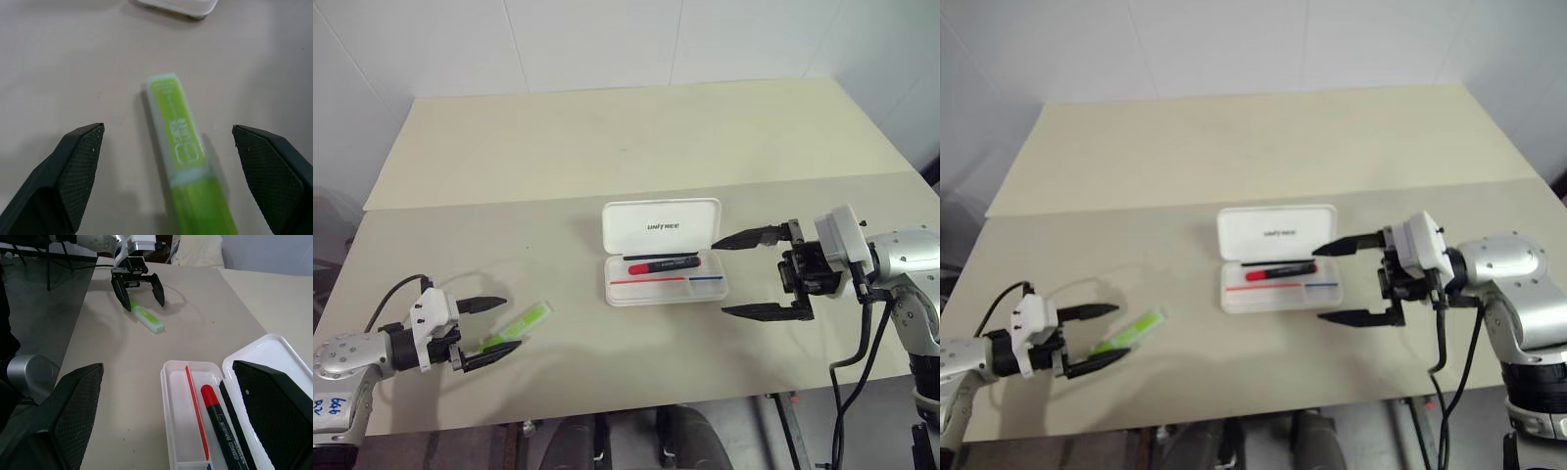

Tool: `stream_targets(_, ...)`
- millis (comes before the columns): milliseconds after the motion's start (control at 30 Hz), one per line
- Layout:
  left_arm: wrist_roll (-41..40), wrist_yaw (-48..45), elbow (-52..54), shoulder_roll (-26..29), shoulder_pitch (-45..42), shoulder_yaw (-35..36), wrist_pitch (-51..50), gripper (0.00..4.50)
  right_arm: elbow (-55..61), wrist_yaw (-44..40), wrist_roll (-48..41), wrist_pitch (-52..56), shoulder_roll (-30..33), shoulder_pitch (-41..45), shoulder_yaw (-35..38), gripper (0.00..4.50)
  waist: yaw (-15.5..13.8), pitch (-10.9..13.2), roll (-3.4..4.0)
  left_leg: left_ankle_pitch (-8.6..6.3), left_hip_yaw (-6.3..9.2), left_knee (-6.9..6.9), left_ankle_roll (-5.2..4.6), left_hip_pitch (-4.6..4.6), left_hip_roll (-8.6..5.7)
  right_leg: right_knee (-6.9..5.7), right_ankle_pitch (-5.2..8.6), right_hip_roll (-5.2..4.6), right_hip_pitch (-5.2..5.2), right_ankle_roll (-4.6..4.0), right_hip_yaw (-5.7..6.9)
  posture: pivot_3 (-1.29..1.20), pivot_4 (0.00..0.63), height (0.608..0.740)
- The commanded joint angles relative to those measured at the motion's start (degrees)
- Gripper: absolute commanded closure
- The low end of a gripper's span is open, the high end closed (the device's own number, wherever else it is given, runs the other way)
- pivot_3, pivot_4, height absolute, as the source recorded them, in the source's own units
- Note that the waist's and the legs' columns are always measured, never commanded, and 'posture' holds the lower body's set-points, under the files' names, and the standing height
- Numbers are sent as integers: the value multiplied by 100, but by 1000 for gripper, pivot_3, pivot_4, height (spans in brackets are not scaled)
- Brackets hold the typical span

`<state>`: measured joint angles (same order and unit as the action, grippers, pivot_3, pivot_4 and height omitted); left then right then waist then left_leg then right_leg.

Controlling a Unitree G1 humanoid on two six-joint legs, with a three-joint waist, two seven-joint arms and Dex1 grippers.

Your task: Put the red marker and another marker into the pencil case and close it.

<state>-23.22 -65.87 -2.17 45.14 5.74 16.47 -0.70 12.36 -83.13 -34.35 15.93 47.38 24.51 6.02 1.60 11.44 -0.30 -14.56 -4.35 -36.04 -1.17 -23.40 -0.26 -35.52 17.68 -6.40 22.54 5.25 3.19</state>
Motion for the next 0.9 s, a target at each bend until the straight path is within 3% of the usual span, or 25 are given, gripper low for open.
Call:
stream_targets(33, 221, 32, -285, -122, 59, -144, 314, 0, 19, -28, 12, -168, 6, 139, -26, 47, 2, 0, 0, 0, 0, 2, 0, 0, 0, 1, 0, 0, 0, 0, 1, 0, 150, 740)
stream_targets(233, 221, 60, -325, -283, 32, -355, 247, 0, -73, 36, 110, -262, -4, 248, -97, 47, -8, 0, 0, -1, -3, 0, -1, 0, 0, 1, 0, -2, -1, 0, 3, 0, 150, 740)
stream_targets(333, 283, 198, -293, -384, 38, -438, 196, 658, -60, 75, 141, -292, -11, 244, -108, 0, -15, 0, 1, -2, -3, 0, -3, 1, -1, 2, 0, -4, -2, 0, 3, 0, 150, 740)
stream_targets(600, 378, 362, -235, -476, 37, -532, 326, 3289, -2, 125, 190, -376, -8, 128, -103, 0, -15, -1, 2, -5, -9, 0, -7, 3, -1, 2, 0, -11, -4, 0, 17, 0, 150, 740)
stream_targets(900, -174, 351, 836, -494, -384, -644, -260, 3375, -360, 161, 386, -641, -11, -88, -26, 0, -26, 0, -10, -5, -9, -4, -8, 1, -2, 2, -1, -16, -6, 2, 31, 0, 150, 740)
